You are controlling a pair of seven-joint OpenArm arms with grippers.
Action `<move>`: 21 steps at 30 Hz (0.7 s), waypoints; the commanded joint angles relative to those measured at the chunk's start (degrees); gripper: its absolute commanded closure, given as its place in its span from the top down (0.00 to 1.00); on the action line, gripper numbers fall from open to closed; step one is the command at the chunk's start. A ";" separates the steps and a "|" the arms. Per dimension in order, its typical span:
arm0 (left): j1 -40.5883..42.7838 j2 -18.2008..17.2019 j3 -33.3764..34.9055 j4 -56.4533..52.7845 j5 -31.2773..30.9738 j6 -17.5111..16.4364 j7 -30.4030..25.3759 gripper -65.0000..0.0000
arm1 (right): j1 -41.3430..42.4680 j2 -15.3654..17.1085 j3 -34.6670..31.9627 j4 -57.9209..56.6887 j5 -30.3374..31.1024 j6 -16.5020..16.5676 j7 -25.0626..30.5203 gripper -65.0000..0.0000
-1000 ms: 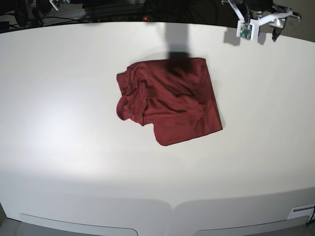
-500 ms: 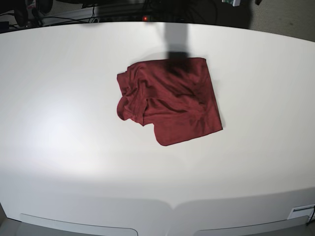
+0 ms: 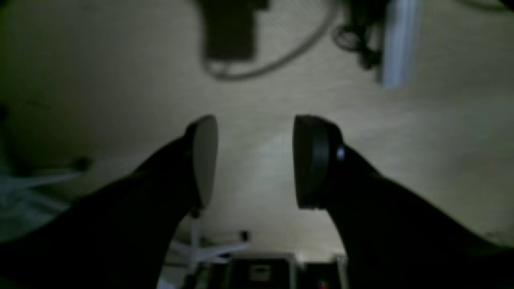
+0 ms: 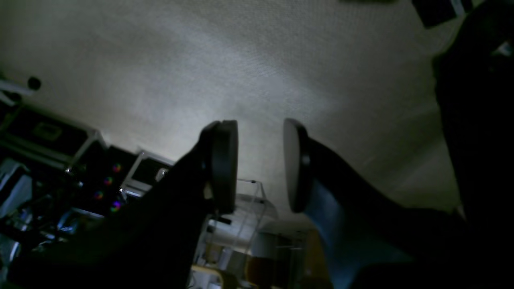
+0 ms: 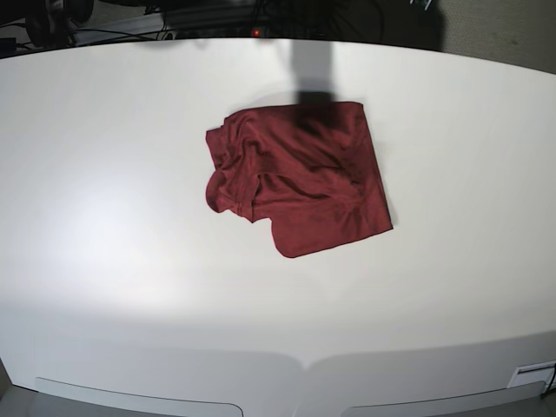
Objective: Fold the T-shirt properly
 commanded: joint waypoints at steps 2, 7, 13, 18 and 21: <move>-1.14 -0.52 -0.17 -4.02 -1.09 -0.72 -3.98 0.45 | 2.71 0.92 -1.66 -4.17 -0.31 0.20 2.47 0.30; -4.11 -0.17 -0.28 -10.62 -3.65 -1.75 -10.80 0.45 | 10.69 0.87 -5.01 -15.56 2.78 2.78 10.78 0.30; -5.07 0.31 -0.28 -11.41 -3.04 -13.22 -12.04 0.45 | 15.78 0.81 -5.29 -21.46 3.72 4.81 18.01 0.30; -5.07 1.01 -0.28 -11.41 0.92 -15.91 -14.27 0.45 | 16.22 0.74 -5.29 -22.60 3.72 4.94 26.53 0.30; -5.03 1.73 -0.28 -11.47 3.21 -15.96 -14.47 0.45 | 16.26 -0.13 -5.18 -24.92 3.61 4.94 29.97 0.30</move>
